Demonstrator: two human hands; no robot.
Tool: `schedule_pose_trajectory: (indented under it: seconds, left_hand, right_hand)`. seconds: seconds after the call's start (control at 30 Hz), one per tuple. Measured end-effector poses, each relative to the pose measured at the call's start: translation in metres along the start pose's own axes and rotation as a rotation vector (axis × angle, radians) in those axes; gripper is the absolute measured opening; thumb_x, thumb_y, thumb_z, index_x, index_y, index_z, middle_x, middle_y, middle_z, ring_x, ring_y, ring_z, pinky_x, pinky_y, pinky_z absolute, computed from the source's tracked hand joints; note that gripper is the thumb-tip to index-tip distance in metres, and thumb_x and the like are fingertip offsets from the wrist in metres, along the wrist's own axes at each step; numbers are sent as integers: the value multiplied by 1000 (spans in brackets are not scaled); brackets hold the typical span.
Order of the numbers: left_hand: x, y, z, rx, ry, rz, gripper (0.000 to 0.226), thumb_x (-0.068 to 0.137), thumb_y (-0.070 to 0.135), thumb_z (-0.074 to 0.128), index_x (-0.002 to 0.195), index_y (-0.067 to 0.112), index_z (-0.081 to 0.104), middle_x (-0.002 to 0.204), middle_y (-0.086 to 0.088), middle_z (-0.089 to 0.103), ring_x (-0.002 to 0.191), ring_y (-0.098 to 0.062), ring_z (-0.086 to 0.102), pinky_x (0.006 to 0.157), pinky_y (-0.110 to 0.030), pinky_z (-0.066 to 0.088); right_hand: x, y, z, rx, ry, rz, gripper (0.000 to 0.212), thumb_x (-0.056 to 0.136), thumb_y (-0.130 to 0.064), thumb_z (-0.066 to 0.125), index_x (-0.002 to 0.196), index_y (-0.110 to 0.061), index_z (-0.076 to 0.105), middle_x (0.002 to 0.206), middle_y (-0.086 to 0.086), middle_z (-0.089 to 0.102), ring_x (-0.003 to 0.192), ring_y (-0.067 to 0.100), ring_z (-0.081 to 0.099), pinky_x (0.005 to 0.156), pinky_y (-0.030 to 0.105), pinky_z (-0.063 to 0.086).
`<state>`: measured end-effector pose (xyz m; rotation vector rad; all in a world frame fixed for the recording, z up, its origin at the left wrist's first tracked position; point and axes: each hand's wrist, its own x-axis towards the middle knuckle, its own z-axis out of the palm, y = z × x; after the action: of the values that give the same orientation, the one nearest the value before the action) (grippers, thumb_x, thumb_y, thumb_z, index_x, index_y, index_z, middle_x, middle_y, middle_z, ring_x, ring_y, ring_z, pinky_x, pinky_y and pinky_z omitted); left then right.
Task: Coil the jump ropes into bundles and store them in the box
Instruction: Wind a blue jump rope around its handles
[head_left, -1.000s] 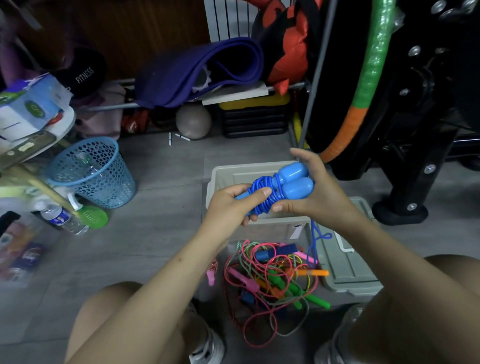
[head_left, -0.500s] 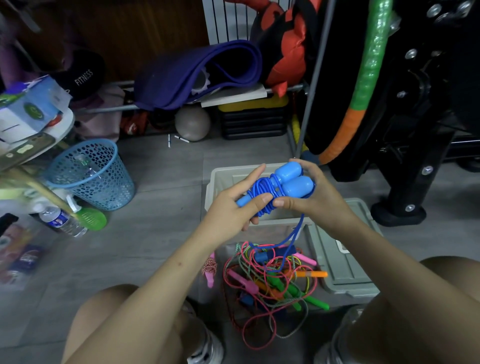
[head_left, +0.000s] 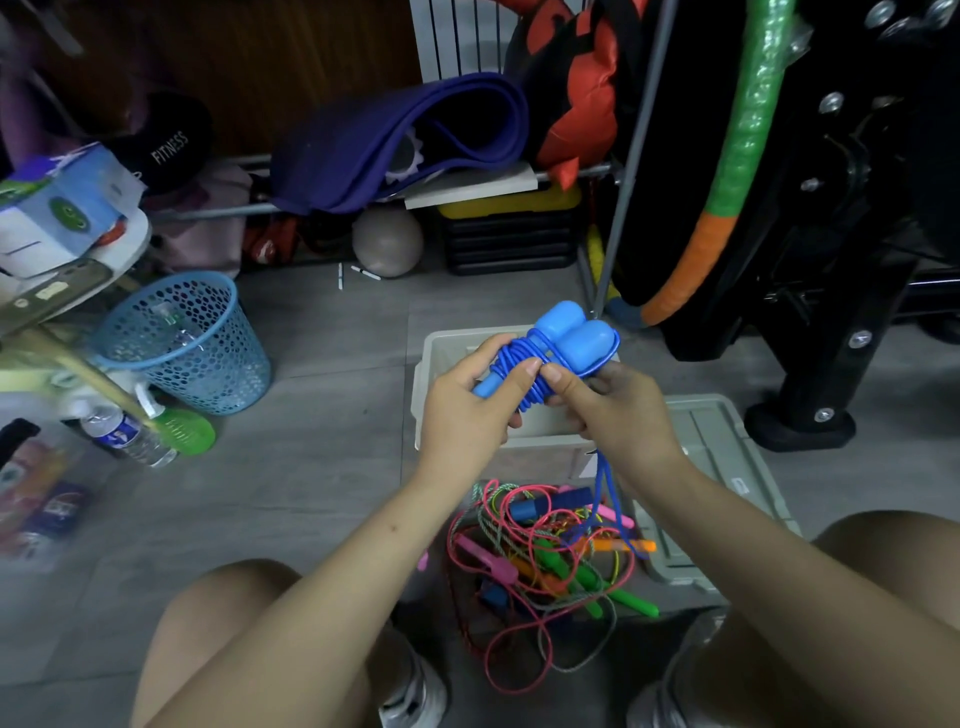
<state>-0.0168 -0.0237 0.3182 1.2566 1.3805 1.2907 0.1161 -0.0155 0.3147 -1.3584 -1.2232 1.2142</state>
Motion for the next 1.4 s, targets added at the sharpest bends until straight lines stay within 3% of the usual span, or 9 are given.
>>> schedule_pose_trajectory:
  seconds: [0.3, 0.53, 0.63, 0.73, 0.8, 0.97, 1.17, 1.33, 1.4]
  left_hand:
    - [-3, -2, 6, -28, 64, -20, 15, 89, 22, 65, 95, 35, 66, 72, -2, 59, 47, -9, 50, 41, -21, 37]
    - [1, 0, 2, -23, 53, -24, 12, 89, 25, 65, 99, 29, 69, 61, 7, 58, 48, -10, 49, 41, -22, 37]
    - [1, 1, 0, -7, 35, 3, 12, 89, 25, 65, 92, 36, 68, 58, 8, 57, 49, -12, 49, 41, -22, 37]
    - [3, 1, -1, 1, 59, -23, 13, 87, 25, 67, 98, 33, 69, 58, 7, 58, 50, -13, 50, 41, -21, 37]
    - [4, -1, -3, 14, 67, -35, 20, 86, 26, 68, 106, 27, 69, 60, 7, 58, 49, -14, 50, 41, -21, 37]
    - [5, 1, -5, 81, 14, 20, 25, 86, 25, 68, 85, 50, 66, 60, 14, 59, 49, -12, 50, 44, -21, 39]
    - [12, 7, -16, 219, -210, 34, 35, 82, 29, 72, 82, 63, 62, 64, 17, 61, 50, -10, 52, 49, -21, 41]
    - [0, 14, -11, 301, -518, 20, 37, 73, 30, 79, 92, 59, 65, 91, 23, 71, 79, -6, 69, 74, -24, 57]
    - [-7, 18, -10, 233, -535, 0, 37, 68, 34, 79, 91, 60, 65, 93, 18, 73, 71, -6, 68, 62, -20, 54]
  right_hand:
    - [8, -2, -2, -5, -26, 189, 42, 79, -43, 69, 59, -12, 47, 54, 1, 26, 41, 9, 21, 39, 19, 21]
    - [1, -2, -2, -229, -56, -47, 30, 88, -32, 62, 70, -10, 67, 45, -8, 49, 41, 6, 39, 51, 27, 38]
    - [-2, -5, -5, -413, -84, -180, 19, 88, -26, 64, 91, -9, 72, 65, 10, 64, 55, 13, 48, 60, 34, 44]
    - [-4, -13, -9, -675, -32, -249, 23, 86, -27, 65, 104, -15, 71, 95, 4, 73, 81, 20, 65, 74, 33, 49]
    - [-5, -21, -14, -889, -3, -269, 24, 85, -30, 60, 106, -23, 70, 98, 2, 72, 93, 25, 64, 76, 32, 47]
    - [-11, -32, -29, -1216, -14, -417, 23, 87, -38, 54, 104, -26, 64, 90, -2, 69, 91, 25, 62, 67, 30, 36]
    - [2, -35, -53, -1017, -42, -713, 23, 70, -35, 79, 79, -17, 68, 59, -7, 53, 64, 26, 61, 57, 28, 37]
    - [14, -38, -59, -663, -264, -456, 32, 60, -39, 81, 72, -26, 55, 62, -3, 58, 60, 10, 52, 62, 30, 41]
    - [22, -38, -60, -454, -459, -309, 27, 61, -33, 81, 70, -20, 59, 66, 5, 62, 63, 10, 54, 65, 30, 43]
